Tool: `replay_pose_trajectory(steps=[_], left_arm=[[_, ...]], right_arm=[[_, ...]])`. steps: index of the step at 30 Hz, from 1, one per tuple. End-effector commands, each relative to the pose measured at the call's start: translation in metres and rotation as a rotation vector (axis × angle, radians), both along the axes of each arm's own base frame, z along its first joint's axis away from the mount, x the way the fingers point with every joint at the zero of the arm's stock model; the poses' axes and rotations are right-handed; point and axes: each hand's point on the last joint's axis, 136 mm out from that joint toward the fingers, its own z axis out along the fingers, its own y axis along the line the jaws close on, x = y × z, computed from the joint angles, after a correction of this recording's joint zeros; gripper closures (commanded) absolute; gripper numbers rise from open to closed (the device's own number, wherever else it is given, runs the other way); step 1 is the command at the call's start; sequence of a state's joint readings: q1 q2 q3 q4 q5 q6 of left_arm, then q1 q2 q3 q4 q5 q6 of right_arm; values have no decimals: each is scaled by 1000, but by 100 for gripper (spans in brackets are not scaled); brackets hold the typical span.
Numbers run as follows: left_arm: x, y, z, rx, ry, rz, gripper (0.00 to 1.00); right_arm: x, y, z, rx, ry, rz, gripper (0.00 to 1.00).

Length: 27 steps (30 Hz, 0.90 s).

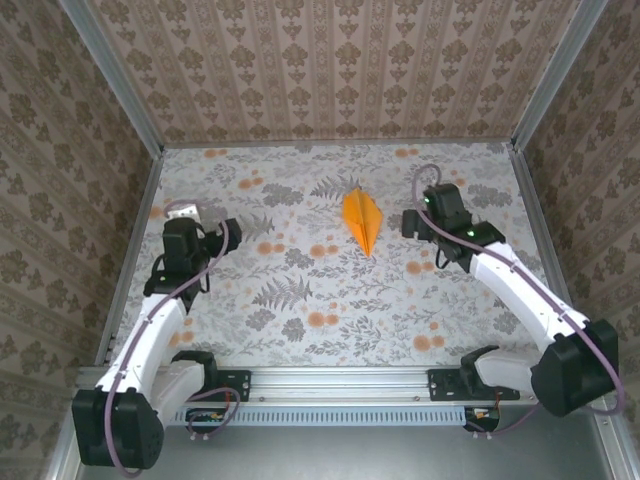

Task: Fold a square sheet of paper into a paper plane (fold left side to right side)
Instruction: Reset both arms

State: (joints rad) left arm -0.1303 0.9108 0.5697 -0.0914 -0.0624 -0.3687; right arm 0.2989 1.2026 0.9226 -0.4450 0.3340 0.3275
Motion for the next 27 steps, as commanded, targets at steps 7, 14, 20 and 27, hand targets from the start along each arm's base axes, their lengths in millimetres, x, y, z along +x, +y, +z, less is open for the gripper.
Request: replay_pose_trajectory(steps=[7,14,20,27], left_arm=[[13,60,-53,317,-35,136,0],[46,42,-59,314,-109,-25,0],[62,32,-58,281,-222,-119,0],[59,33,-52,296,-227,-114,0]], right_arm=[[29,-61,-39,-109,-295,-87,0],[58,-55,-58,-141,-370,20,0],[55,-58,-75,-76,-405,40,0],[57,-60,-81,-45,-407,53,0]])
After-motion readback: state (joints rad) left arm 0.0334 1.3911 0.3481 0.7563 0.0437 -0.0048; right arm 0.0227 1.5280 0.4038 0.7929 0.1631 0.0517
